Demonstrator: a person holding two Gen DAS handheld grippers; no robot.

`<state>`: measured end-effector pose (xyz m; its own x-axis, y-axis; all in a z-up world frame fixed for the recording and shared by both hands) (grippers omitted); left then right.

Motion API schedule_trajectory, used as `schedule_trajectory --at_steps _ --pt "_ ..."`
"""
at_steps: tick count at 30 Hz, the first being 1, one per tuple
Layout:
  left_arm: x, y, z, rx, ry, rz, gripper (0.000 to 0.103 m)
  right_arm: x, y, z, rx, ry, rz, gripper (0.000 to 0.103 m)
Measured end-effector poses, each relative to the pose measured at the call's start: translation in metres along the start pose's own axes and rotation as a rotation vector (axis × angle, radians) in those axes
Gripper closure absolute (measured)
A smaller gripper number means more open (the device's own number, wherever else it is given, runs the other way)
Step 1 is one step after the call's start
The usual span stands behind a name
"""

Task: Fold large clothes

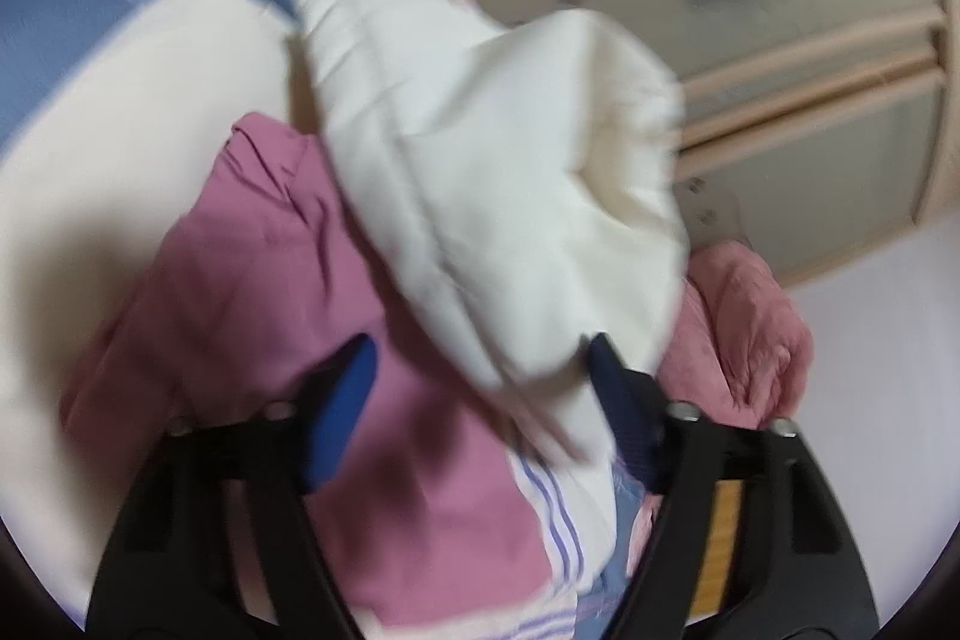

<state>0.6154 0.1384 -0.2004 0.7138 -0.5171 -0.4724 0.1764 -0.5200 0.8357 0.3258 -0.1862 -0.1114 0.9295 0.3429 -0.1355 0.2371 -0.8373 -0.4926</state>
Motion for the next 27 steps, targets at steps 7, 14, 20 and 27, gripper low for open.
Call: schedule_trajectory --at_steps 7,14,20,27 --pt "-0.021 0.068 0.017 0.12 0.12 0.166 0.089 0.0 0.011 -0.004 0.028 -0.013 0.016 0.001" --pt "-0.056 0.125 0.11 0.285 0.012 0.19 0.091 -0.001 0.018 -0.002 0.053 -0.017 0.038 0.001" --pt "-0.049 0.028 0.164 0.174 -0.086 0.004 0.092 -0.003 0.013 -0.001 0.038 -0.021 0.036 0.001" --pt "-0.028 -0.023 0.163 0.126 -0.112 -0.091 0.091 0.003 0.003 0.004 -0.006 -0.058 0.028 0.001"
Point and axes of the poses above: each gripper's, at about its wrist camera, not at the fingertips, and x roughly the way its jaws point, y to its right, z to its underside, the point moved 3 cm from there along x, roughly the way its jaws point, and after that the axes turned 1 degree about x, right-handed, at the moved point
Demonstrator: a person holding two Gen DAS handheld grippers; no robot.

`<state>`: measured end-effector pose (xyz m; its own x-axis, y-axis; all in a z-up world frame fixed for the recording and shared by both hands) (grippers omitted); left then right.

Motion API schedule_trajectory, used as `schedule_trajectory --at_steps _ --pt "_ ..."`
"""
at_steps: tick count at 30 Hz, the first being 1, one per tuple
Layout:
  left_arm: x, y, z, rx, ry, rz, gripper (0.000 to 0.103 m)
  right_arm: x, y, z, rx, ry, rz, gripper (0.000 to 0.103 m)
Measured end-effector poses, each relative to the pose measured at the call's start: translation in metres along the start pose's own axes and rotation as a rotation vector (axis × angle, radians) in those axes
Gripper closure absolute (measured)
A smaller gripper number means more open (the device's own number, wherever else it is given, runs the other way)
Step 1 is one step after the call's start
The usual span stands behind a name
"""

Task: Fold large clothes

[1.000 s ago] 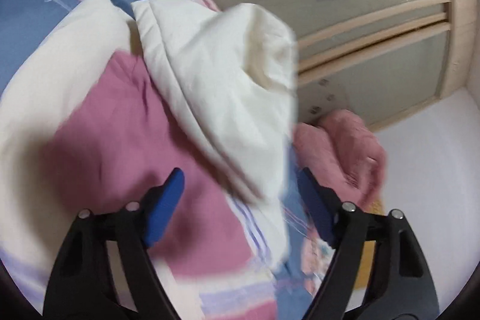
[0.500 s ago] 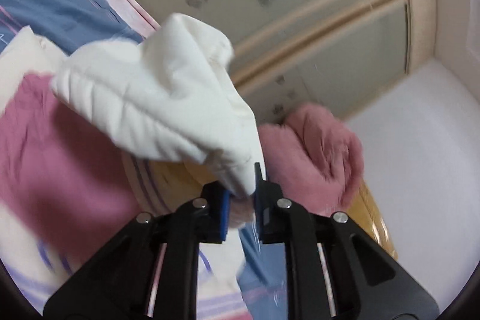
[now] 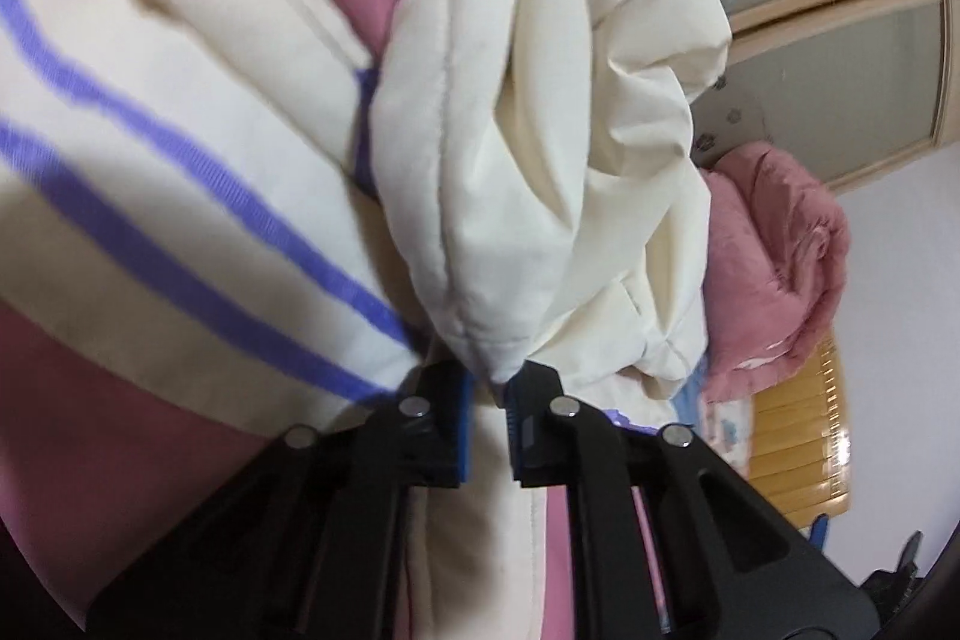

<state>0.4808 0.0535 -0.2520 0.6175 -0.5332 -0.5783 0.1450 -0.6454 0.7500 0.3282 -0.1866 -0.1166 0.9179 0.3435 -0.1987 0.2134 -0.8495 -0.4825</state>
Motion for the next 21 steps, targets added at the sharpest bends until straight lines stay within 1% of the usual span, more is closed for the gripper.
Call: schedule_trajectory --at_steps 2,3,4,5,6,7,8,9,11,12,14,15,17,18,19,20,21 --pt "0.002 0.005 -0.004 0.0 -0.01 0.003 0.086 0.003 -0.001 0.001 -0.006 -0.015 0.0 0.001" --pt "0.0 0.007 -0.004 0.003 -0.015 0.019 0.08 0.004 -0.002 0.002 -0.009 -0.021 -0.002 0.001" --pt "0.003 0.009 -0.004 0.009 -0.024 0.045 0.065 0.004 -0.003 0.002 -0.011 -0.021 -0.002 0.001" --pt "0.0 0.014 -0.006 0.02 -0.037 0.086 0.057 0.004 -0.004 0.002 -0.014 -0.02 -0.002 0.001" --pt "-0.011 0.002 0.005 0.032 -0.039 0.105 0.037 0.004 -0.005 0.002 -0.018 -0.021 -0.004 0.001" --pt "-0.017 0.007 0.006 0.053 -0.039 0.116 0.016 0.005 -0.006 0.002 -0.02 -0.024 -0.006 0.001" --pt "-0.024 0.012 0.008 0.085 -0.036 0.114 0.009 0.005 -0.007 0.004 -0.023 -0.029 -0.008 0.001" --pt "-0.039 0.022 0.013 0.15 -0.023 0.086 0.003 0.005 -0.008 0.004 -0.026 -0.031 -0.008 0.001" --pt "-0.059 0.031 0.023 0.25 -0.012 0.049 0.003 0.006 -0.011 0.005 -0.038 -0.04 -0.006 0.001" --pt "-0.076 0.035 0.032 0.308 0.002 0.022 0.003 0.006 -0.013 0.006 -0.044 -0.042 -0.007 0.001" --pt "-0.108 0.039 0.052 0.377 0.044 -0.03 0.002 0.005 -0.016 0.007 -0.058 -0.044 -0.004 0.001" --pt "-0.132 0.038 0.067 0.413 0.077 -0.091 0.002 0.005 -0.017 0.008 -0.068 -0.046 0.001 0.001" --pt "-0.167 0.03 0.08 0.44 0.124 -0.178 0.002 0.004 -0.02 0.011 -0.082 -0.055 0.012 0.001" --pt "-0.193 0.027 0.093 0.455 0.171 -0.258 0.002 0.002 -0.023 0.012 -0.088 -0.065 0.015 0.001" --pt "-0.214 0.019 0.1 0.466 0.191 -0.301 0.002 0.001 -0.026 0.014 -0.099 -0.076 0.027 0.001" --pt "-0.227 0.011 0.106 0.475 0.197 -0.339 0.002 -0.003 -0.032 0.016 -0.127 -0.091 0.054 0.001" --pt "-0.247 0.008 0.116 0.485 0.213 -0.409 0.002 -0.01 -0.04 0.02 -0.157 -0.1 0.06 0.001"
Point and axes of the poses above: each gripper's, at about its wrist camera, not at the fingertips, and x roughly the way its jaws point, y to its right, z to its underside, the point moved 3 cm from there along x, roughly the way its jaws point, and after that the axes turned 1 degree about x, right-handed, at the moved point
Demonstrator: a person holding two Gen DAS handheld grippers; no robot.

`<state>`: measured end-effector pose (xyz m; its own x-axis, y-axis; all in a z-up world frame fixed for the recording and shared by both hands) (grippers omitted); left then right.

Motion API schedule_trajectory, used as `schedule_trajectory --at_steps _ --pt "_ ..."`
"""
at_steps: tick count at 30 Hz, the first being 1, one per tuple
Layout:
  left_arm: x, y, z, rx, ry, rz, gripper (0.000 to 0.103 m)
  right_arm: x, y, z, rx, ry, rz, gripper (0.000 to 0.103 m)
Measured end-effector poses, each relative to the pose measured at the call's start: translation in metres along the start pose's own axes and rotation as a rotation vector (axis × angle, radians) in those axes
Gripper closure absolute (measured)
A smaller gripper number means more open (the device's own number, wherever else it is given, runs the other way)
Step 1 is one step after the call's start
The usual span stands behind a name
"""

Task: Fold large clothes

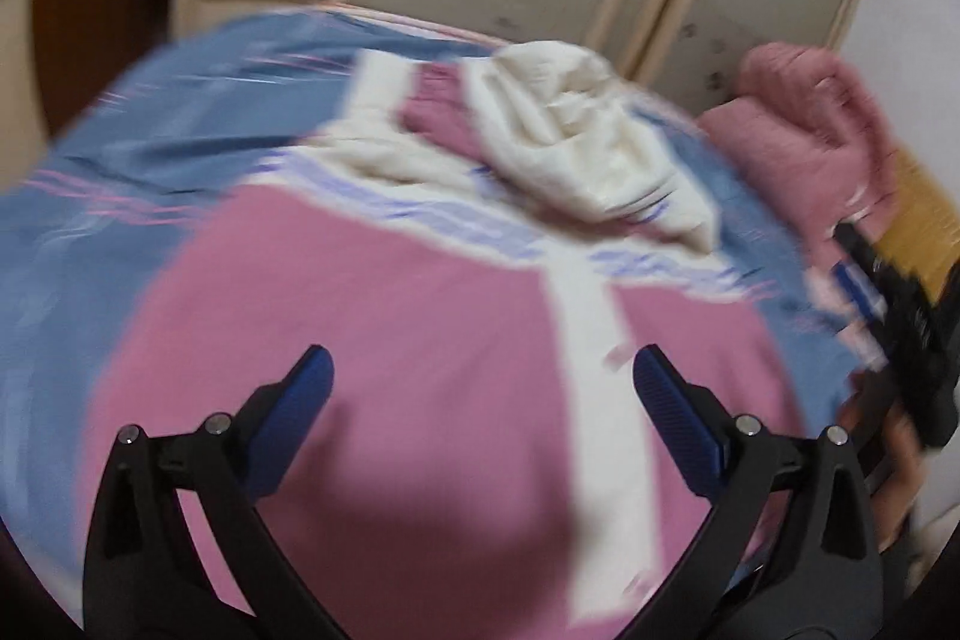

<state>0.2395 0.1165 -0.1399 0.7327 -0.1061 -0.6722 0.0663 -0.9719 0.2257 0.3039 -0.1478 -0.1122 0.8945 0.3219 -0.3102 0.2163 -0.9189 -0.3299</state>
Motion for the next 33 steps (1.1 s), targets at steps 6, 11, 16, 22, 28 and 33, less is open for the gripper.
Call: schedule_trajectory --at_steps 6,11,16,22,28,33 --pt "-0.085 -0.023 0.029 0.066 0.103 -0.124 0.002 -0.064 -0.035 0.05 -0.073 -0.04 0.021 0.001" --pt "-0.134 -0.01 0.048 0.17 0.181 -0.189 0.002 -0.13 -0.055 0.068 -0.172 -0.043 0.068 0.001" --pt "-0.158 0.001 0.063 0.193 0.187 -0.129 0.002 -0.174 -0.061 0.07 -0.185 -0.064 0.108 0.001" --pt "-0.165 0.0 0.075 0.172 0.182 -0.076 0.002 -0.203 -0.068 0.074 -0.208 -0.035 0.159 0.001" --pt "-0.166 -0.004 0.079 0.161 0.181 -0.067 0.002 -0.212 -0.072 0.078 -0.221 -0.025 0.179 0.001" --pt "-0.166 0.0 0.081 0.184 0.178 -0.056 0.002 -0.216 -0.074 0.081 -0.224 -0.019 0.183 0.001"
Point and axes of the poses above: each gripper's, at about its wrist camera, not at the fingertips, and x roughly the way its jaws point, y to its right, z to its underside, the point moved 3 cm from there along x, roughly the way its jaws point, and after that the axes turned 1 degree about x, right-handed, at the moved point
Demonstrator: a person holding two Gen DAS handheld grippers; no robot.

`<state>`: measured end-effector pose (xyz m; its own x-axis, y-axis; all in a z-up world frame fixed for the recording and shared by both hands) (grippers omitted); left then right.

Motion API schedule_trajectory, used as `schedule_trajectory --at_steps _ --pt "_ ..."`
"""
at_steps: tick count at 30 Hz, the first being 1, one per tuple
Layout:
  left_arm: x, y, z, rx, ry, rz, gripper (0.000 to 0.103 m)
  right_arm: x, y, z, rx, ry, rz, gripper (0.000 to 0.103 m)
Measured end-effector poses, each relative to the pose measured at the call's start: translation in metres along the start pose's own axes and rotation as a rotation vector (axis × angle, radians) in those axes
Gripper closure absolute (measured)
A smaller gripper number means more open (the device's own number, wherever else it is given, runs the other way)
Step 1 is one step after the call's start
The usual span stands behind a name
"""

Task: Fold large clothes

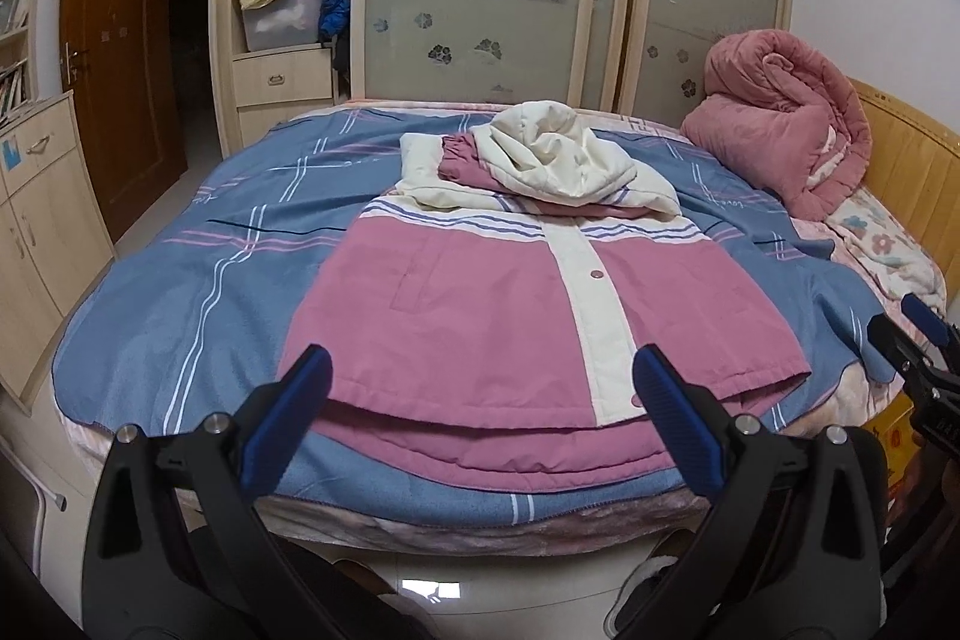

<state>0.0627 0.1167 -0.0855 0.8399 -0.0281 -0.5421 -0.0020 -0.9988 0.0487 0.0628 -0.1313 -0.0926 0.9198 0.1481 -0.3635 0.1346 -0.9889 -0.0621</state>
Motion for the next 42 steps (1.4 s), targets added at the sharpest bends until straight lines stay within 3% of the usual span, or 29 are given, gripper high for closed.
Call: schedule_trajectory --at_steps 42 --pt "0.01 0.001 0.004 0.003 -0.016 -0.002 0.002 0.009 0.003 0.004 0.022 -0.004 -0.007 0.001"
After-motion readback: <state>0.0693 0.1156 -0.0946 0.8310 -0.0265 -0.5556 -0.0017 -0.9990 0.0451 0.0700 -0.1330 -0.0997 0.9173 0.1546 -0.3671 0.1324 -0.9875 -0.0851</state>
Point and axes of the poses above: each gripper's, at about its wrist camera, not at the fingertips, and x roughly the way its jaws point, y to its right, z to its underside, the point moved 3 cm from there along x, roughly the way its jaws point, and after that the axes turned 1 degree about x, right-handed, at the moved point
